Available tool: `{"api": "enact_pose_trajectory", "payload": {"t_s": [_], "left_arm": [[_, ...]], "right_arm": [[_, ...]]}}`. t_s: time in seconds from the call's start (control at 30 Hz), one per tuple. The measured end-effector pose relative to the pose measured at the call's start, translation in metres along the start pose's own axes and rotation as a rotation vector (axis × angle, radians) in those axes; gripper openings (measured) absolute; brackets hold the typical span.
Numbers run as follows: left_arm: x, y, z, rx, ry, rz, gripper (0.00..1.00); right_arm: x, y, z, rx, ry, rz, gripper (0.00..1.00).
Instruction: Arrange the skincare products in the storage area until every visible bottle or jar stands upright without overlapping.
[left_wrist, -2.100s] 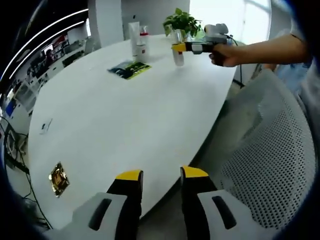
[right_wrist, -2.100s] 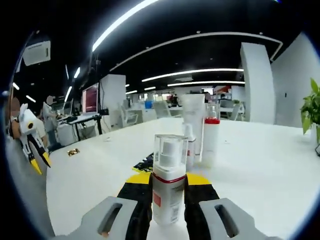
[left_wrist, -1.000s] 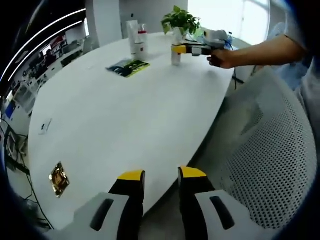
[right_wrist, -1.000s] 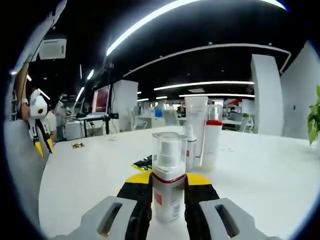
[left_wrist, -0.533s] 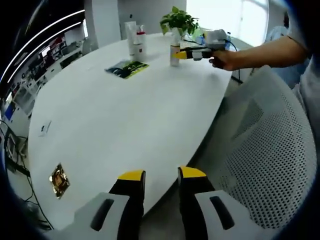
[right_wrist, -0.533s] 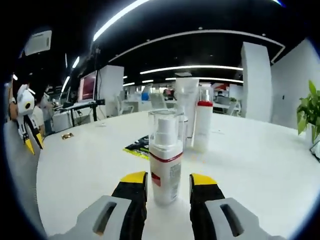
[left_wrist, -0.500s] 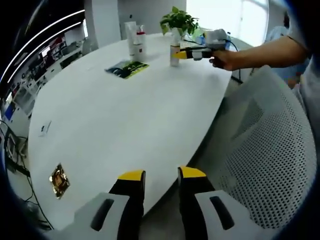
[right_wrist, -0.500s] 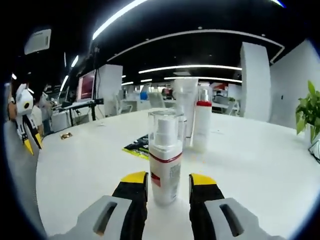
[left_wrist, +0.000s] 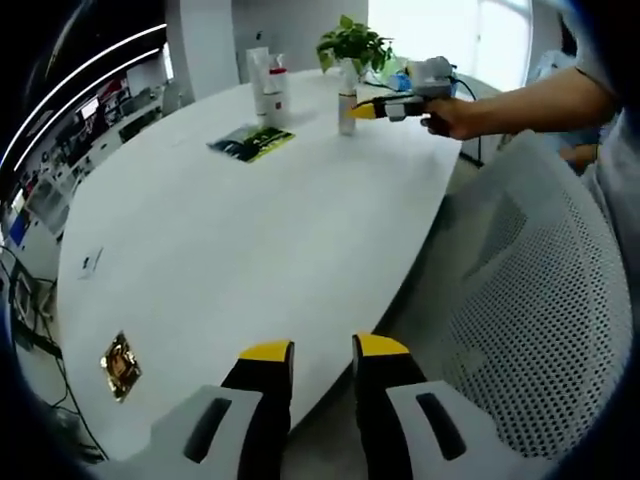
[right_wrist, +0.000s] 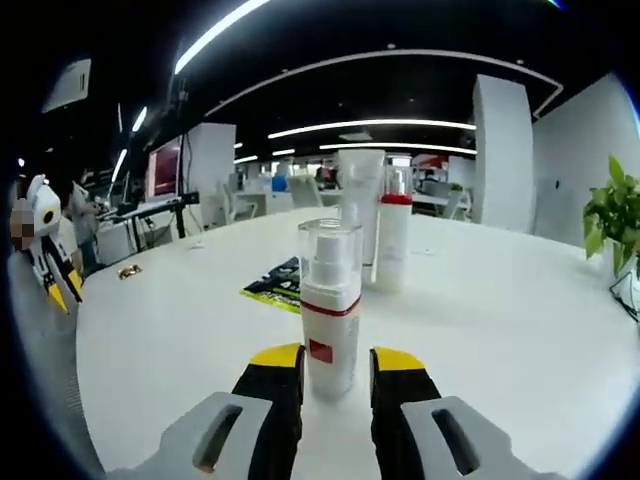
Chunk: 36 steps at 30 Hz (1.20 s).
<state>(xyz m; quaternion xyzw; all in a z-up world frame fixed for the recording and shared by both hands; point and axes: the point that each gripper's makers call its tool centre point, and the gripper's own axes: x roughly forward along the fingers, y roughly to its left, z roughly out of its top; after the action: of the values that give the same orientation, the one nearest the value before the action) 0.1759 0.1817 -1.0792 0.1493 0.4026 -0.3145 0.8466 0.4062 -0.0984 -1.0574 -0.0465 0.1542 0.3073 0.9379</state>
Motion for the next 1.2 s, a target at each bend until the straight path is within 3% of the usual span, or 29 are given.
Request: {"api": "enact_pose_trajectory", "payload": {"t_s": [0.17,0.37,0.7,1.07,1.2], "left_arm": [[0.000,0.000,-0.001,0.004,0.002,0.001,0.19],[0.001,-0.002,-0.001,0.012,0.008,-0.007,0.19],[0.001,-0.003,-0.002,0.013,0.012,-0.010,0.18],[0.002,-0.001,-0.004,0.003,0.020,-0.006,0.16],[0.002,-0.001,-0.005,0.004,0.023,-0.006,0.16]], "right_arm": [[0.000,0.004,0.005,0.091,-0.016,-0.019,0.25],[0.008,0.007,0.002,0.164,0.009,-0.071,0.21],[0.019,-0.009,-0.004,0.125,0.064,-0.198,0.13],[0.041,-0.032,0.010,0.126,0.067,-0.218,0.12],[0.053,-0.039,0.017,0.079,0.065,-0.220,0.12]]}}
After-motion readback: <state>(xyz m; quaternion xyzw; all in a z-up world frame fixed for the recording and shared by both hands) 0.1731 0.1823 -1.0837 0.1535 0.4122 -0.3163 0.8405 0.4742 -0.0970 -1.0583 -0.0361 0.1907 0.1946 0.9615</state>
